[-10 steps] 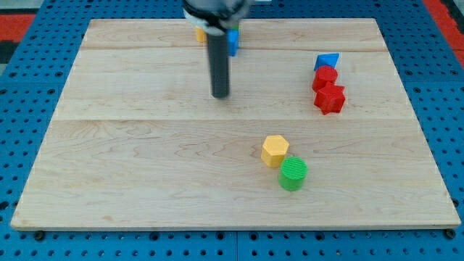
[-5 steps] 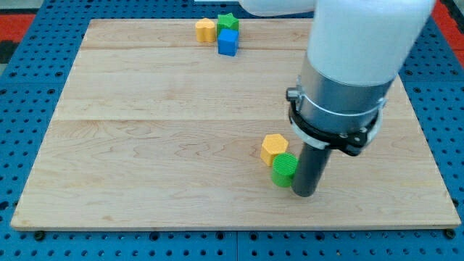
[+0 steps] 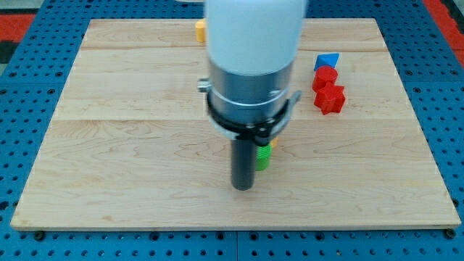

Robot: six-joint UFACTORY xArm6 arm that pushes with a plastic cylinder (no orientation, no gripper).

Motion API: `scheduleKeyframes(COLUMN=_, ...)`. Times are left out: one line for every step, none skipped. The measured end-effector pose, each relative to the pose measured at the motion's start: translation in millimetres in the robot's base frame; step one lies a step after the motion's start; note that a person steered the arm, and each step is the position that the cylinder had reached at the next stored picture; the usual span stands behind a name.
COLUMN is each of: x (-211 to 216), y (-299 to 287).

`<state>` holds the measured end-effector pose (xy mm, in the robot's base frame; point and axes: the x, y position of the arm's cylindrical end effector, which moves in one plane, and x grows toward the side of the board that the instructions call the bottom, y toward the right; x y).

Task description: Push the yellow hexagon with green circle to the left of the red blocks

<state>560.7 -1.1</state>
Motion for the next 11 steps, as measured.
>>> scheduleKeyframes(x=-11, y=22)
scheduleKeyframes(x=-30, y=39)
scheduleKeyframes(x=-47, y=50)
scheduleKeyframes(x=-67, y=51)
scheduleKeyframes(x=-84, y=51)
scheduleKeyframes(x=-92, y=56)
scheduleKeyframes(x=-99, y=61)
scheduleKeyframes(x=-111, y=62)
scheduleKeyframes(x=-125, y=65)
scheduleKeyframes(x=-141, y=66)
scheduleKeyframes(x=-145, y=72)
